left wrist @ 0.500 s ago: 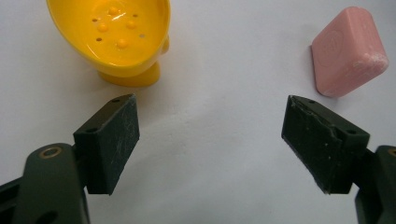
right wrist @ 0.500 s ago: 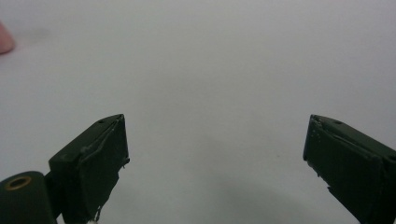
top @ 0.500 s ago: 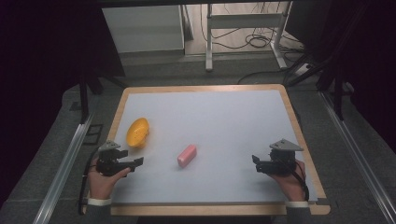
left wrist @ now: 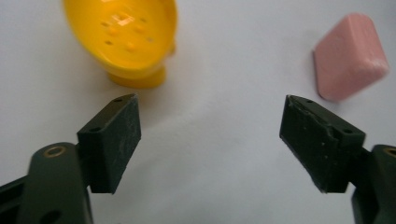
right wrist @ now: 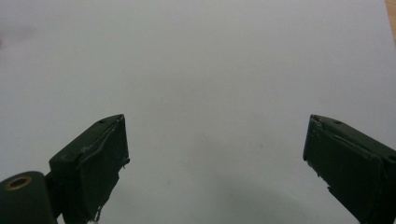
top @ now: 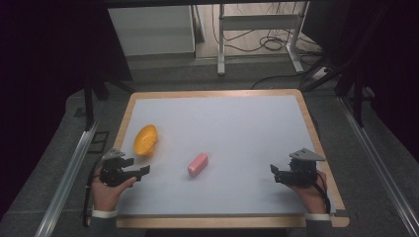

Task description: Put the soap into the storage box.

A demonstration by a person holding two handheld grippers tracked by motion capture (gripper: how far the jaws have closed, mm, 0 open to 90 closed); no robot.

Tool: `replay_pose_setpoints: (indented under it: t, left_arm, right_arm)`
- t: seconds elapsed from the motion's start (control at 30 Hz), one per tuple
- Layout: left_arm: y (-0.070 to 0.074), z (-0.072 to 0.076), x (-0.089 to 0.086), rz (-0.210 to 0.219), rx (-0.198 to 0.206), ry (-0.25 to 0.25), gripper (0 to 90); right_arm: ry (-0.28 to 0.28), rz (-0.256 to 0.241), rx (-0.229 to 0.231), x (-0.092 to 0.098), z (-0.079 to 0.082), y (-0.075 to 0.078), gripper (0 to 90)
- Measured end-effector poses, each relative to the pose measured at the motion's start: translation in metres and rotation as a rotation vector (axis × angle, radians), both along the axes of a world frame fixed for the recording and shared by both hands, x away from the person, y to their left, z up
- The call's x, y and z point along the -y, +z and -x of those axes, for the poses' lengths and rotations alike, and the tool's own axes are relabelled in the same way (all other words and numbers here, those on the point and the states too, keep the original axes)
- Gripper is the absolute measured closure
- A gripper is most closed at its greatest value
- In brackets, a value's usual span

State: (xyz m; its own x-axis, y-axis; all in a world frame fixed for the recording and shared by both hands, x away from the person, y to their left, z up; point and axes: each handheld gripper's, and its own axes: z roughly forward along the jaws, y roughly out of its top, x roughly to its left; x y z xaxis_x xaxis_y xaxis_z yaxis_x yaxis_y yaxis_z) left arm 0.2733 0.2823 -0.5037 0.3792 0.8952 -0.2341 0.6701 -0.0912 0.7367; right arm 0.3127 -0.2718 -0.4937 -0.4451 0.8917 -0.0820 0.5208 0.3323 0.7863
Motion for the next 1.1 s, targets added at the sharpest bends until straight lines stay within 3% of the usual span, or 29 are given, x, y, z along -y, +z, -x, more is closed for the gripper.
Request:
replay_pose_setpoints:
  t: [0.37, 0.47, 0.63, 0.73, 0.87, 1.0, 1.1]
  left_arm:
    - [0.003, 0.002, -0.003, -0.001, -0.009, 0.013, 22.9]
    - [0.009, 0.004, 0.003, -0.016, 0.008, 0.003, 23.9]
    - [0.017, 0.004, 0.008, -0.042, 0.002, 0.015, 23.7]
    - [0.022, 0.006, 0.012, -0.038, 0.007, 0.009, 23.6]
    - [0.032, 0.003, 0.019, -0.070, 0.004, 0.001, 23.1]
    - [0.040, -0.005, 0.025, -0.133, -0.012, -0.034, 22.5]
    - [0.046, -0.007, 0.026, -0.135, -0.005, -0.042, 22.3]
  right_arm:
    - [-0.025, -0.006, 0.017, 0.007, 0.001, 0.002, 6.4]
    - [-0.019, -0.006, 0.012, 0.008, 0.001, 0.001, 6.4]
    - [-0.026, -0.025, 0.012, 0.015, 0.001, 0.000, 6.4]
    - [-0.018, -0.027, 0.004, 0.018, 0.000, -0.003, 6.4]
    - [-0.022, -0.032, 0.004, 0.020, 0.001, -0.002, 6.4]
    - [-0.029, -0.033, 0.017, 0.021, 0.002, 0.001, 6.4]
    - [-0.039, -0.016, 0.025, 0.022, 0.004, 0.003, 6.4]
